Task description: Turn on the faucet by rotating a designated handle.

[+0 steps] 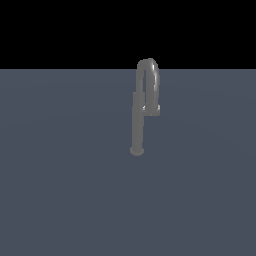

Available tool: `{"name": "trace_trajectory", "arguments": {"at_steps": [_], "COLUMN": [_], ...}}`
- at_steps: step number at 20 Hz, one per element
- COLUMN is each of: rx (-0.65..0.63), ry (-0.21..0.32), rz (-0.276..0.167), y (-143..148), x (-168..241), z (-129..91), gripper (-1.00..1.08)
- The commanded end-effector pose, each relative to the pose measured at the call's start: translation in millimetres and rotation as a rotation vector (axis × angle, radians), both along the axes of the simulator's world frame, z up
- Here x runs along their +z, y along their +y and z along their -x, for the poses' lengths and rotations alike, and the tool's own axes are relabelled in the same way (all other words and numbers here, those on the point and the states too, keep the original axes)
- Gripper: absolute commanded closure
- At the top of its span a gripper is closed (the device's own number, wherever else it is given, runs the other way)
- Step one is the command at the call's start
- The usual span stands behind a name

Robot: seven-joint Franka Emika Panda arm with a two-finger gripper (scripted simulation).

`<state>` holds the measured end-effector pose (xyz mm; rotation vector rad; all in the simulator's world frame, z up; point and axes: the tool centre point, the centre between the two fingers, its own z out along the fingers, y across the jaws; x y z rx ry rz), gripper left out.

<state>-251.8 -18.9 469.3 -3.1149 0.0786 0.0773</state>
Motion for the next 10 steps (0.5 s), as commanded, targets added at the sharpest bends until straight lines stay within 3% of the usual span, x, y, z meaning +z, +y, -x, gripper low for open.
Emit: {"name": "trace_trajectory", "arguments": {"at_steps": [1,10], "rx": [0.0,-0.027], "ry": [0.0,0.028], "rz": [0.0,-0.026], "y": [0.0,0.5], "x": [0.0,-0.8], "z": [0.0,-10.2], "gripper": [1.08,1.08]}}
